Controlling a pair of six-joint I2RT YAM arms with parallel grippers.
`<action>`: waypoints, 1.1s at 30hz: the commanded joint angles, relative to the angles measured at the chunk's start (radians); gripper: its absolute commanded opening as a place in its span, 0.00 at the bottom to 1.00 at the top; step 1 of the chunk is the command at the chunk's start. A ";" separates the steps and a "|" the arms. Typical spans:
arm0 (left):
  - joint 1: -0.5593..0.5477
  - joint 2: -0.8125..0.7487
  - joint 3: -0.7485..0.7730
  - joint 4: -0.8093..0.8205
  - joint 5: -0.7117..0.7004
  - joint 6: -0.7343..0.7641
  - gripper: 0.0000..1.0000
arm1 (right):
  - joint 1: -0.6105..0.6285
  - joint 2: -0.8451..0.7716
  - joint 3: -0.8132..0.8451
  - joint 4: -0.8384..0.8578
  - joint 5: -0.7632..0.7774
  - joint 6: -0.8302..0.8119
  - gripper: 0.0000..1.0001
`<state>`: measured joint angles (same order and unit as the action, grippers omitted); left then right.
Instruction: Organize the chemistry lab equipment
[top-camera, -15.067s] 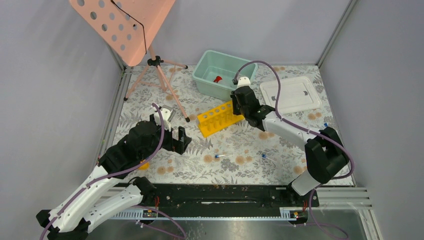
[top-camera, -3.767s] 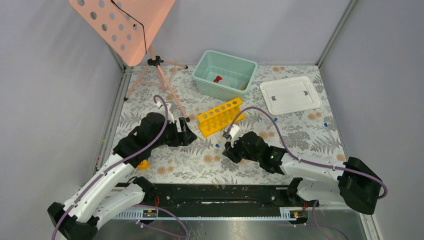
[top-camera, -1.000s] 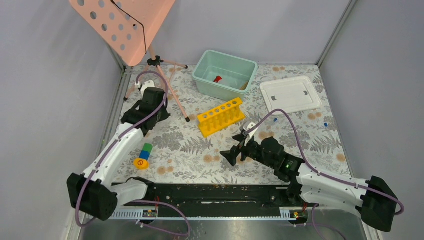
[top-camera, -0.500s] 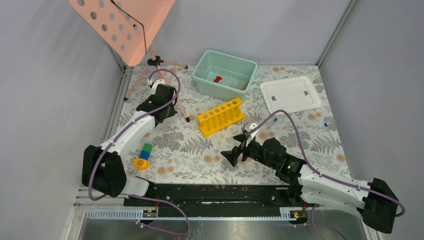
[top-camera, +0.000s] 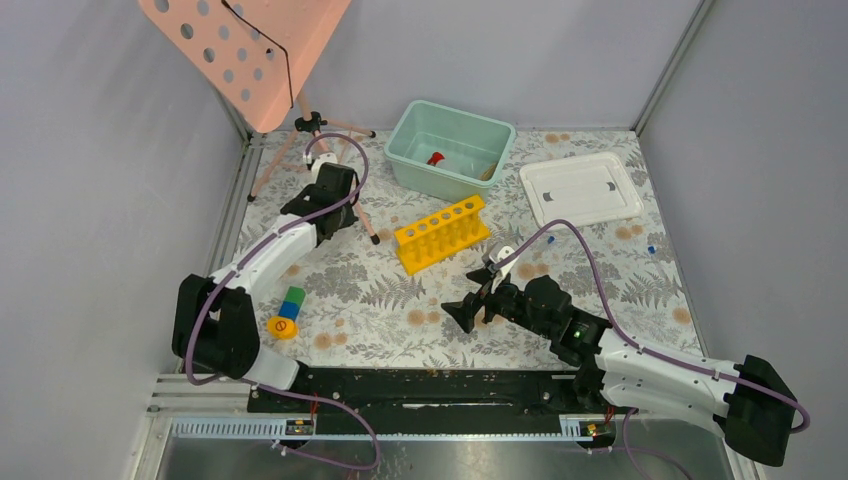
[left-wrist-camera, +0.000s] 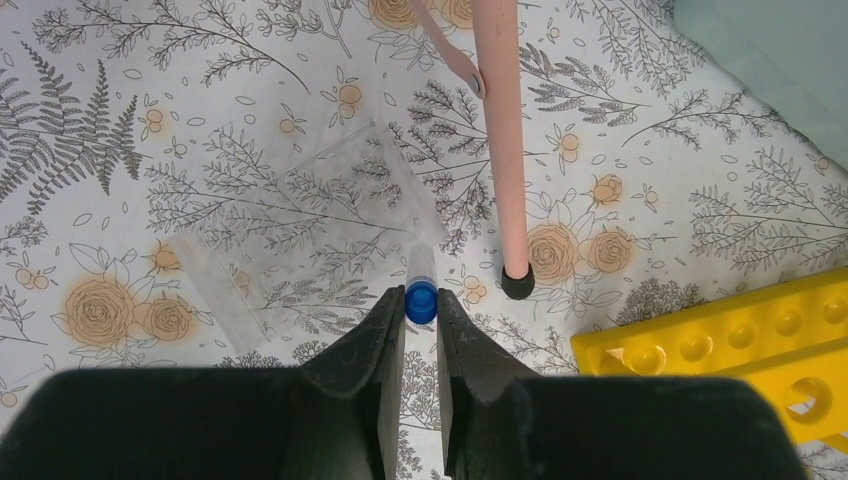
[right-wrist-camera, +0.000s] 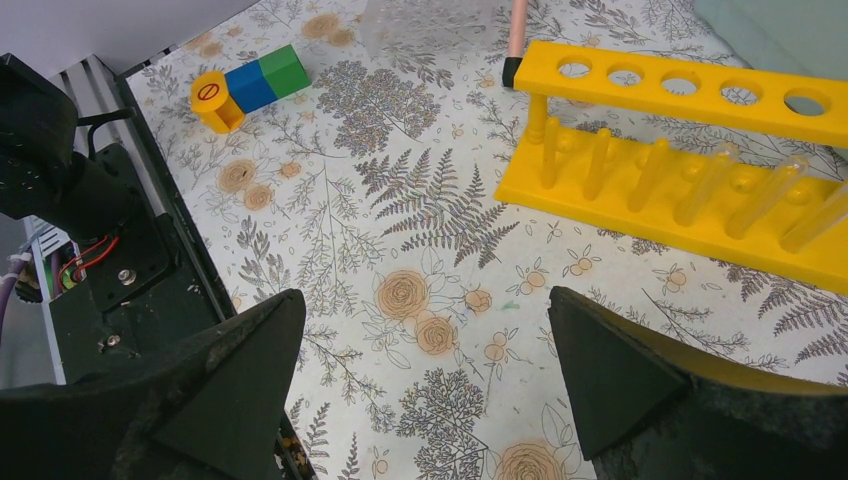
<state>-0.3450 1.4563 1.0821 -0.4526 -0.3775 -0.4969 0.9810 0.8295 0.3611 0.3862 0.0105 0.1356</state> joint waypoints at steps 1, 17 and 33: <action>0.005 0.022 0.045 0.043 -0.031 0.017 0.14 | 0.004 -0.003 0.002 0.042 0.022 -0.008 0.99; 0.005 0.061 0.066 0.038 -0.055 0.032 0.14 | 0.005 -0.007 0.001 0.042 0.017 -0.008 0.99; 0.006 0.128 0.091 0.031 -0.016 0.038 0.16 | 0.005 -0.012 0.000 0.039 0.015 -0.008 0.99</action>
<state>-0.3450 1.5700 1.1244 -0.4511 -0.4000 -0.4702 0.9810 0.8291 0.3611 0.3862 0.0101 0.1352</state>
